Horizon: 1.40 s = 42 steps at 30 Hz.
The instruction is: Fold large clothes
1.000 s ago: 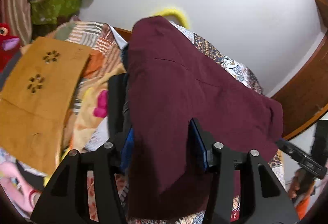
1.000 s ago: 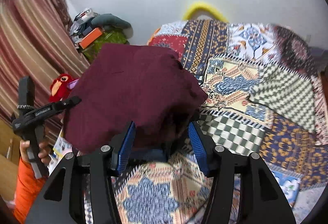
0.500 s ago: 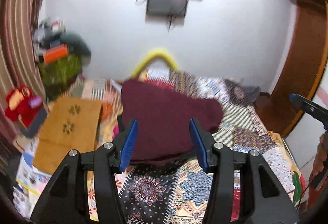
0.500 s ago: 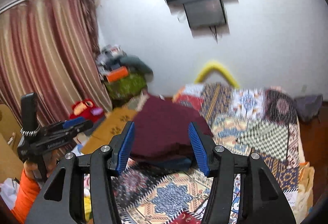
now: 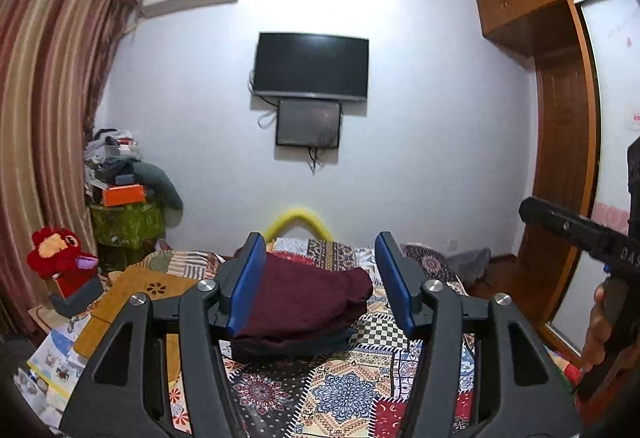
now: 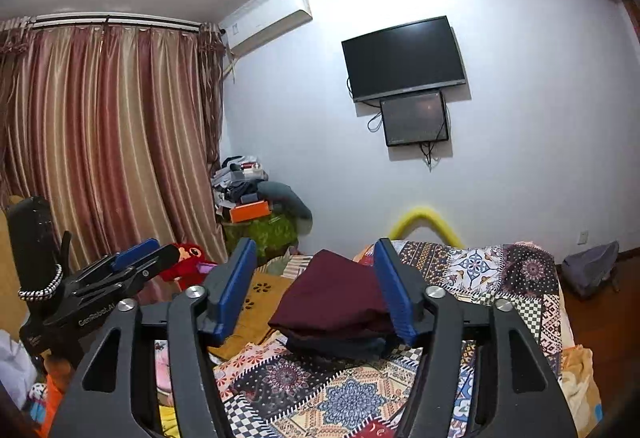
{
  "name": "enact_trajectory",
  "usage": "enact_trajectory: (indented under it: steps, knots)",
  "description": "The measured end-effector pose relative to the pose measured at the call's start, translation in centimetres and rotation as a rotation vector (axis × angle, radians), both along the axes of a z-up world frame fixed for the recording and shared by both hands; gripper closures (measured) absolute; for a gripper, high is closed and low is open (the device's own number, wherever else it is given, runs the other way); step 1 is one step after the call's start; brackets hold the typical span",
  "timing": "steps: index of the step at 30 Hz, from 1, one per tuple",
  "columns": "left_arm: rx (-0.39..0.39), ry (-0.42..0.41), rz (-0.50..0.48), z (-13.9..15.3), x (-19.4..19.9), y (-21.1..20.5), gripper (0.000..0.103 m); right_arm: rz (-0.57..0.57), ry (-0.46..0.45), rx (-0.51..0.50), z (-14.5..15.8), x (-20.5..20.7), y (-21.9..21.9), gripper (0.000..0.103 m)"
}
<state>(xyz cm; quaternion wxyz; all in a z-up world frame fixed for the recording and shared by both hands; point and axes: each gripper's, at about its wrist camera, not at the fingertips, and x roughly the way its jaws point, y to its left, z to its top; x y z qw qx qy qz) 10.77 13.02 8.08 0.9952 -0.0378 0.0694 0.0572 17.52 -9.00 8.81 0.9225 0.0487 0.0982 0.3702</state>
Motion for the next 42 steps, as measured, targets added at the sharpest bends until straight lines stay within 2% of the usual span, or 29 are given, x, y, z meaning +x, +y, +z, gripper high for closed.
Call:
enact_trajectory:
  steps: [2, 4, 6, 7, 8, 10, 15, 29, 42]
  knots:
    - [-0.007, -0.017, 0.005, -0.3, -1.1, -0.3, 0.041, -0.019, -0.021, -0.016, -0.2, -0.8, 0.2, 0.036]
    - [-0.007, -0.025, 0.019, -0.4, -1.9, -0.5, 0.037, -0.04, -0.048, -0.024, -0.3, -1.6, 0.3, 0.019]
    - [0.01, -0.034, 0.053, -0.5, -2.4, -0.7, 0.031, -0.074, -0.08, -0.026, -0.3, -2.1, 0.5, 0.008]
    - [0.019, -0.042, 0.07, -0.5, -2.8, -0.9, 0.024, -0.097, -0.093, -0.033, -0.3, -2.2, 0.7, 0.003]
    - [0.023, -0.048, 0.078, -0.6, -3.1, -1.0, 0.013, -0.106, -0.099, -0.038, -0.3, -2.4, 0.7, 0.001]
    - [0.031, -0.067, 0.104, -0.6, -3.6, -1.2, 0.001, -0.117, -0.111, -0.048, -0.2, -2.5, 1.0, 0.0]
    - [0.068, -0.062, 0.127, -1.1, -4.1, -1.8, 0.0, -0.138, -0.123, -0.072, -0.2, -2.7, 1.4, 0.0]
    - [0.039, -0.037, 0.126, -1.9, -4.0, -1.8, 0.0, -0.147, -0.087, -0.064, -1.2, -2.8, 0.2, 0.0]
    - [0.047, -0.019, 0.122, -2.2, -3.5, -2.4, 0.0, -0.145, -0.037, -0.074, -1.7, -2.6, -0.1, 0.0]
